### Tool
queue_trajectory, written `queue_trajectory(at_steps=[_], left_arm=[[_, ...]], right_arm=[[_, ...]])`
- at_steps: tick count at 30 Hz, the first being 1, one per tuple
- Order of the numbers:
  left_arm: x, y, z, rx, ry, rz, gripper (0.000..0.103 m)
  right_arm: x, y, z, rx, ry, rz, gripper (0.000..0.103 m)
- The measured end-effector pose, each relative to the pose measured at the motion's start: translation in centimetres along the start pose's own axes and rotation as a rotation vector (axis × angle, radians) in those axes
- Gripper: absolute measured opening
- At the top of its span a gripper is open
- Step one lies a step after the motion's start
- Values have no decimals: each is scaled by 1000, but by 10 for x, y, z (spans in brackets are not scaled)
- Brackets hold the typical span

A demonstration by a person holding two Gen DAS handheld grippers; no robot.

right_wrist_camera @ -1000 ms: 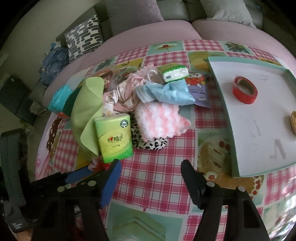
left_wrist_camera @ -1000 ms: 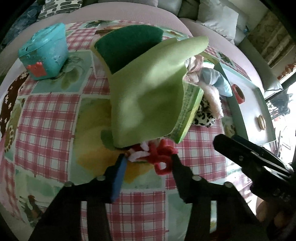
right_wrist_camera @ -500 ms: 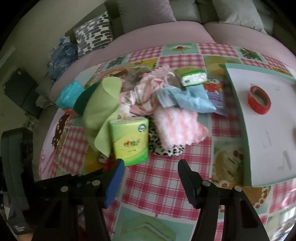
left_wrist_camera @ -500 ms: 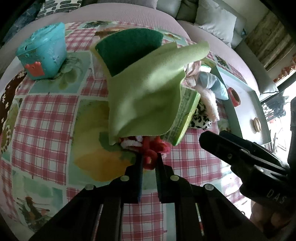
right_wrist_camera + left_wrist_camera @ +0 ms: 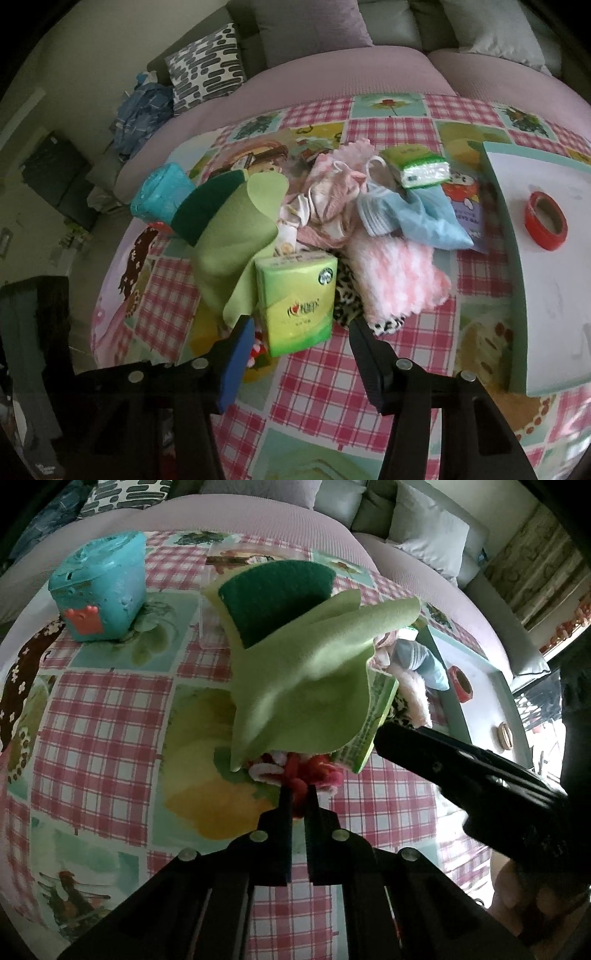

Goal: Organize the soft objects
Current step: 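Grasp red scrunchie with left tool while right tool grasps green tissue pack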

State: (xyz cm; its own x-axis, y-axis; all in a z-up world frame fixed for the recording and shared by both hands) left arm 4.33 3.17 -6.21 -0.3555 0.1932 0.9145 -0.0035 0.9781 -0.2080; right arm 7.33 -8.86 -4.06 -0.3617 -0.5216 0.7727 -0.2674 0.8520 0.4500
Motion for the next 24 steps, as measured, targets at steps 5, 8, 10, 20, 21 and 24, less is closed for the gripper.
queue_trajectory(at_steps=[5,8,10,20,21,24], left_arm=[[5,7,0,11,-4,10,5],[5,10,2,16,0,17,5],[5,12,1,24,3,19,5],[6,19,2,31,9,19,5],[5,18,2,32,10,19,5],[6,18,1,31,8,18,5]], right_arm=[[-9,-2,-3,-8,17,-5,53],[-15,-3,-4,-13,28,-3,53],[-16,-4,-6,-16,26,-8,53],[-25,0,-8,-1,38,-6,53],[-24,0,-8,-3,35,-9,50],[-23,0,-7,-2,34,-1,50]])
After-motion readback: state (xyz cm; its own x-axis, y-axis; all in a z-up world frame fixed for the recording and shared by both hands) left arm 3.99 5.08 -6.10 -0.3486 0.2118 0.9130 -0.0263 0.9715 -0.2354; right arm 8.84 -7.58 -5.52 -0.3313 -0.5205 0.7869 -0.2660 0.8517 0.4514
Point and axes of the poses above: each gripper's, at about its wrist camera, not at the fingertips, and x roughly against the way its jaws point, y to its left, z to its underside, the point moved 3 cm from there along -x, roughly the way its jaws point, and after that the axes turned 7 degrees about -z, right-handed, at the moved point
